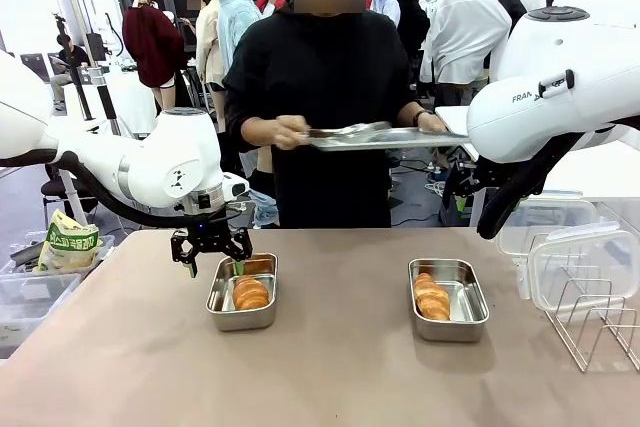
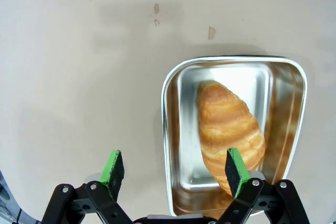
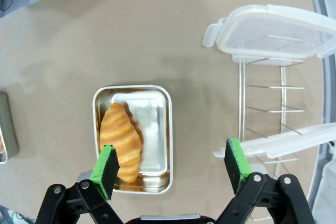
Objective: Place the bread in airtight containers.
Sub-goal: Pick up one Airtight Container lid and hand it to the human.
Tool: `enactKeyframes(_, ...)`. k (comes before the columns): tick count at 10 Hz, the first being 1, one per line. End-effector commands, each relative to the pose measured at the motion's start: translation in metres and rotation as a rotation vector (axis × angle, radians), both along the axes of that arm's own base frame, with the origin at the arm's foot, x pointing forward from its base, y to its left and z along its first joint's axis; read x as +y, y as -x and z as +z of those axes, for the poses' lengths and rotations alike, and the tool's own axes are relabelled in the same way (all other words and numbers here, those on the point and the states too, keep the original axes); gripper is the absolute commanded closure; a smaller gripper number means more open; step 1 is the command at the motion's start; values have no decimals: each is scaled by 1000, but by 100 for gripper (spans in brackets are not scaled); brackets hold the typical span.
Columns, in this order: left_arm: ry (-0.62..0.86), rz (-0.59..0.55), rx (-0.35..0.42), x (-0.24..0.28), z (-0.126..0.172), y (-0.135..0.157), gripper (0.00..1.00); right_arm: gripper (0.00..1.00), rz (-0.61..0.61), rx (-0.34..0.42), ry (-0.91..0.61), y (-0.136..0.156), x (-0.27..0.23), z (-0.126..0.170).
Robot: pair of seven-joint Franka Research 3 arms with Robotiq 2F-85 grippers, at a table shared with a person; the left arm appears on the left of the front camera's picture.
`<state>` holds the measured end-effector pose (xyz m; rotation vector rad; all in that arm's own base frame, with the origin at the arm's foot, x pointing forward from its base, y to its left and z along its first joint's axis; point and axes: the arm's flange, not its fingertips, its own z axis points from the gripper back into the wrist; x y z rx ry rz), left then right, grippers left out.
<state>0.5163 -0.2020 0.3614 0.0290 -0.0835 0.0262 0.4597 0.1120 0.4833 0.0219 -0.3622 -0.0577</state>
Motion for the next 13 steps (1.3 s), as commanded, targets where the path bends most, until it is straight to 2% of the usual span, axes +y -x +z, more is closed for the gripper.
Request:
enactKeyframes(1,35,-33,7,-13,35,1,0,0,3,-7,2,-1,0,-2)
enactKeyframes(3,32,-46,-44,-28,85,16,0,0,3,-7,2,-1,0,-2)
enactKeyframes(4,54,-52,-45,-30,106,27,0,0,3,-7,2,-1,0,-2)
enactKeyframes(6,46,-98,-65,-30,134,40,0,0,3,-7,2,-1,0,-2)
enactKeyframes(8,73,-118,-50,-32,131,39,0,0,3,-7,2,-1,0,-2)
enactKeyframes(9,97,-86,-39,-30,126,37,0,0,3,-7,2,-1,0,-2)
enactKeyframes(10,50,-92,-77,-36,143,43,0,0,3,-7,2,-1,0,-2)
enactKeyframes(13,50,-92,-77,-36,143,43,0,0,3,-7,2,-1,0,-2)
